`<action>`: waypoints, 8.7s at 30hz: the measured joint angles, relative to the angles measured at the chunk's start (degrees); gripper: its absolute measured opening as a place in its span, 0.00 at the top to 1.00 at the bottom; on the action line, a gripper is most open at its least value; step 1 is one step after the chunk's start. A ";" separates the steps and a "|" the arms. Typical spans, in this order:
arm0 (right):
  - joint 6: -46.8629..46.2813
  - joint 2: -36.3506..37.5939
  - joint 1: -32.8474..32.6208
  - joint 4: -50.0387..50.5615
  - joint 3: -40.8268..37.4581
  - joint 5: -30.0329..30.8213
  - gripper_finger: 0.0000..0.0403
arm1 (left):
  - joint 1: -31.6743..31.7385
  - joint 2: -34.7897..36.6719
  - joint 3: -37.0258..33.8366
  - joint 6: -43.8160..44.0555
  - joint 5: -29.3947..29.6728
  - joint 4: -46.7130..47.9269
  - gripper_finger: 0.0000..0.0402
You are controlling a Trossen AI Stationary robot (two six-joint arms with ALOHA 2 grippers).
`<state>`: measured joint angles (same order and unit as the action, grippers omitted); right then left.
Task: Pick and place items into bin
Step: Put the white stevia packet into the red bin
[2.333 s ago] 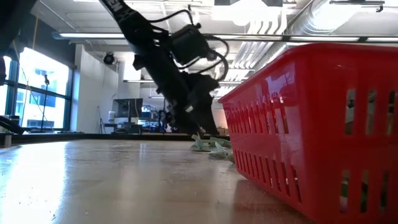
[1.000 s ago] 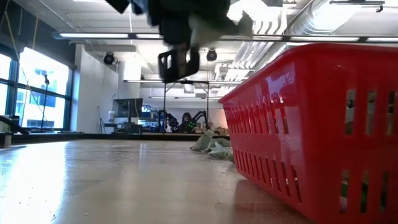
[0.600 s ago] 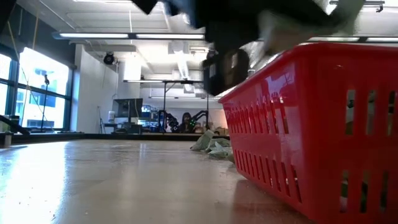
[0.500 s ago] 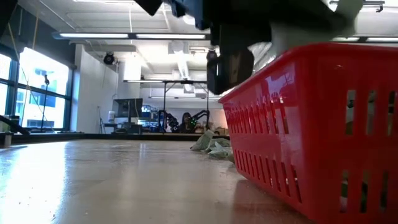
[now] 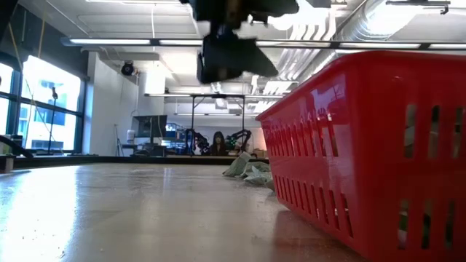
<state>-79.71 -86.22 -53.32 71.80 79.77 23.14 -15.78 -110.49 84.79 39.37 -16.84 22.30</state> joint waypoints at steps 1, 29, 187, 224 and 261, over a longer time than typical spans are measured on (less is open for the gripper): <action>1.24 0.27 0.99 -0.13 0.00 0.13 0.34 | 0.59 1.34 -0.04 -1.46 0.40 1.41 0.29; 67.52 -4.99 54.61 -21.16 0.01 -23.82 0.34 | 0.23 38.17 -0.08 -2.80 32.40 31.92 0.36; 7.73 -10.77 0.55 -11.16 0.00 -18.10 0.58 | 16.51 -0.03 -17.23 -50.08 18.13 -7.88 0.92; 8.16 -10.79 0.83 -4.92 0.00 -15.15 0.58 | 16.56 -3.84 -17.22 -32.76 16.27 -16.91 0.44; 11.62 -10.79 0.68 -5.97 0.00 -17.22 0.58 | -2.43 0.15 -0.39 -15.30 9.39 -5.23 0.94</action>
<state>-68.09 -97.01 -52.64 65.82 79.77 5.91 -18.21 -110.35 84.40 24.08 -7.45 17.07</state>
